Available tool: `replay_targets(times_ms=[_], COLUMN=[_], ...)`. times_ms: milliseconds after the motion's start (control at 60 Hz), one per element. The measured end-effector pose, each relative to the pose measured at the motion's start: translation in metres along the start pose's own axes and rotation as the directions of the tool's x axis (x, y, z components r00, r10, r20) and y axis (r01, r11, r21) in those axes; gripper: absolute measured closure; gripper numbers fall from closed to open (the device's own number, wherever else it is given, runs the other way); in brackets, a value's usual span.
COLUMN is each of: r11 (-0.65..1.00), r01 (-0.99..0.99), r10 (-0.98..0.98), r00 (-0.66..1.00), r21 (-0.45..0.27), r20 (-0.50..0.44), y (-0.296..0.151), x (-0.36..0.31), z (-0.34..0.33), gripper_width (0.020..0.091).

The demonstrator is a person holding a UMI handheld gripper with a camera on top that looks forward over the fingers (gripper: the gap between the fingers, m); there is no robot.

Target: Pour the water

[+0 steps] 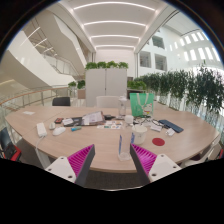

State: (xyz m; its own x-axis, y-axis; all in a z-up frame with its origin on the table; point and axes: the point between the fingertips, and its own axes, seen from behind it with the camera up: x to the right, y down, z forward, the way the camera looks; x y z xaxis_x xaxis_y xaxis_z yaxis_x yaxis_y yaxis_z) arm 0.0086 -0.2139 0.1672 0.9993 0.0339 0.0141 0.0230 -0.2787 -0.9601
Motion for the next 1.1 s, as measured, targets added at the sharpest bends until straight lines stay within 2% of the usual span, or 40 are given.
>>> replay_targets(times_ms=[100, 333, 367, 400, 517, 583, 650, 717, 767, 800, 817, 833, 850, 917, 983, 1000, 1033, 1050, 1067, 1100], r11=[1.000, 1.000, 1.000, 0.999, 0.998, 0.994, 0.980, 0.941, 0.861, 0.775, 0.728, 0.678, 0.628, 0.425, 0.182, 0.105, -0.035, -0.104, -0.168, -0.279], r01=[-0.011, 0.004, 0.010, 0.009, -0.021, -0.039, -0.125, -0.281, -0.457, -0.575, -0.626, -0.674, -0.715, -0.824, -0.880, -0.898, -0.889, -0.877, -0.862, -0.820], r10=[0.011, -0.004, -0.010, -0.010, 0.020, 0.040, 0.134, 0.305, 0.496, 0.625, 0.681, 0.732, 0.777, 0.905, 0.976, 0.988, 0.986, 0.977, 0.963, 0.925], r00=[1.000, 0.999, 1.000, 1.000, 1.000, 0.999, 0.990, 0.946, 0.853, 0.759, 0.708, 0.654, 0.599, 0.371, 0.107, 0.046, -0.105, -0.178, -0.246, -0.370], r21=[0.004, 0.011, -0.003, -0.043, -0.054, -0.101, -0.153, -0.190, -0.225, -0.263, -0.279, -0.294, -0.308, -0.375, -0.439, -0.426, -0.457, -0.469, -0.479, -0.499], r20=[-0.016, -0.034, -0.025, -0.016, -0.009, 0.009, 0.053, 0.111, 0.165, 0.184, 0.189, 0.191, 0.194, 0.209, 0.189, 0.147, 0.128, 0.117, 0.106, 0.091], y=[0.023, 0.040, 0.045, 0.055, 0.052, 0.053, 0.051, 0.034, 0.019, 0.000, -0.007, -0.015, -0.022, -0.042, -0.066, -0.079, -0.085, -0.088, -0.091, -0.094], x=[0.038, 0.066, 0.064, 0.064, 0.061, 0.050, 0.041, 0.019, 0.008, -0.004, -0.006, -0.007, -0.008, -0.007, -0.008, -0.020, -0.016, -0.014, -0.011, -0.004], z=[0.068, 0.195, 0.207, 0.216, 0.234, 0.243, 0.244, 0.247, 0.252, 0.251, 0.252, 0.254, 0.257, 0.264, 0.266, 0.273, 0.275, 0.276, 0.277, 0.278], gripper_width=[0.0329, 0.0332, 0.0417, 0.0611, 0.0666, 0.0685, 0.0719, 0.0701, 0.0702, 0.0744, 0.0721, 0.0742, 0.0721, 0.0721, 0.0722, 0.0723, 0.0723, 0.0745, 0.0723, 0.0724])
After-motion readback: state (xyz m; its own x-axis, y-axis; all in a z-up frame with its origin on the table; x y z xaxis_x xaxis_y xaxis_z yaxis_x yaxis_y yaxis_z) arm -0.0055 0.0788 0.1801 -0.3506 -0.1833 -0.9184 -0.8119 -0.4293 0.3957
